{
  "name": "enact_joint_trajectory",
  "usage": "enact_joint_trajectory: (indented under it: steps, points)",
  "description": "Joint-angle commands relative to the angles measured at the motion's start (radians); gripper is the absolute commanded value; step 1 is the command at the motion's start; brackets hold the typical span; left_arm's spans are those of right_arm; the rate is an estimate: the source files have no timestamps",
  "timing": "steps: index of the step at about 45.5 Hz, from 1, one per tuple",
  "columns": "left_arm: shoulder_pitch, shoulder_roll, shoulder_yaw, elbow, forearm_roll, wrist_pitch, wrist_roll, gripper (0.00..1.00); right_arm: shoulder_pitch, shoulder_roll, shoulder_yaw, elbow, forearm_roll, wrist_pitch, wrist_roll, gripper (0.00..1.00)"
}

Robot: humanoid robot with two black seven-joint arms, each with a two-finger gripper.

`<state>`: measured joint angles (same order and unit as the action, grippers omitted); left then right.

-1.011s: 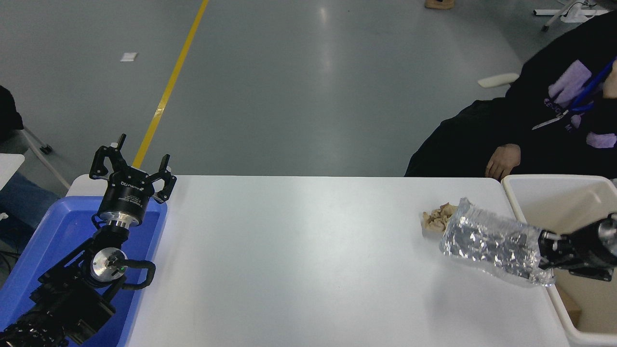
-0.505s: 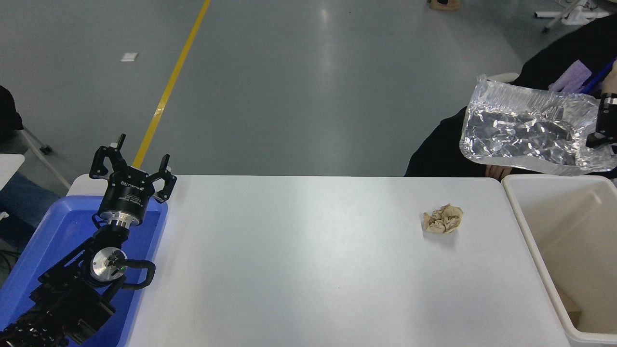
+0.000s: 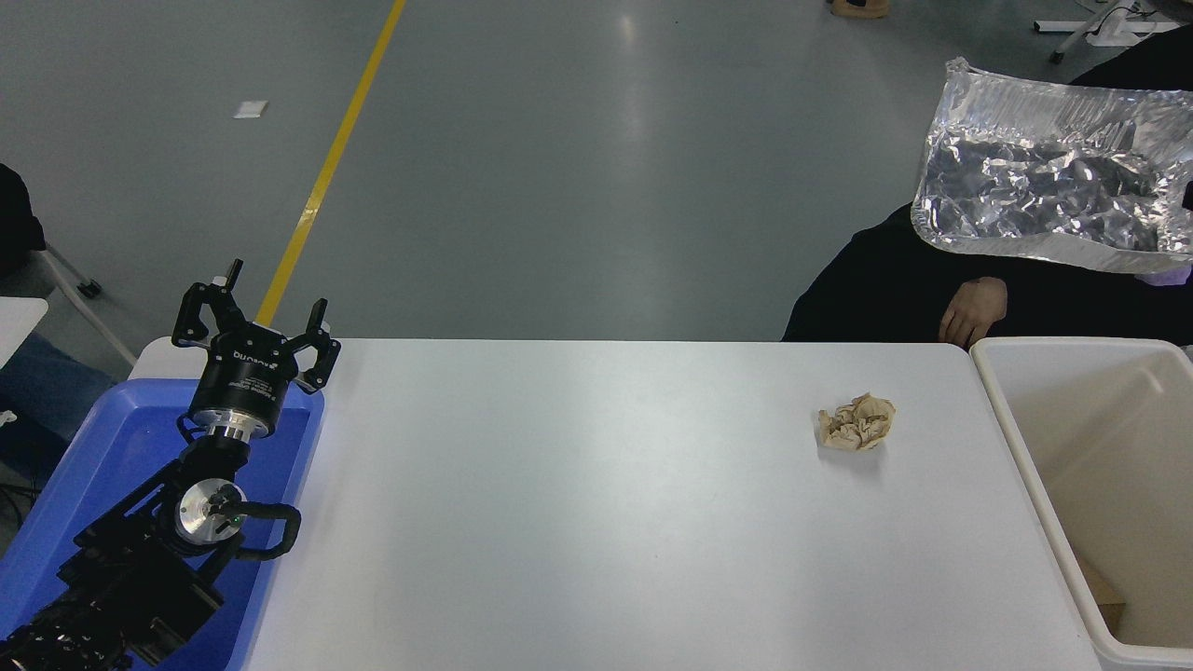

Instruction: Pick up foil plate and place in dustbin

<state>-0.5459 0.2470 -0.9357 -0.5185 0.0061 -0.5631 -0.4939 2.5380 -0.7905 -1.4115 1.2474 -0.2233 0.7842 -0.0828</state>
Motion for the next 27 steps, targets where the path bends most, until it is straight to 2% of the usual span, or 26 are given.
enact_joint_trajectory:
  steps: [1, 11, 21, 23, 27]
  points:
    - [0.000, 0.000, 0.000, 0.000, 0.000, 0.000, 0.000, 0.98, -0.004, -0.019, -0.030, -0.005, -0.001, 0.001, 0.000, 0.00]
    - [0.001, 0.000, 0.000, 0.000, 0.000, 0.000, 0.000, 0.98, -0.234, -0.064, -0.069, -0.016, 0.019, 0.001, -0.002, 0.00]
    - [0.001, 0.000, 0.000, 0.000, 0.000, 0.000, 0.000, 0.98, -0.710, -0.108, 0.000, -0.072, 0.136, -0.603, 0.000, 0.00]
    - [0.000, 0.000, 0.000, 0.000, 0.000, 0.000, 0.000, 0.98, -0.818, -0.107, 0.052, -0.097, 0.162, -0.676, -0.002, 0.00]
    - [0.001, 0.000, 0.000, 0.000, 0.000, 0.000, 0.000, 0.98, -1.016, -0.104, 0.176, -0.169, 0.220, -0.730, -0.002, 0.00]
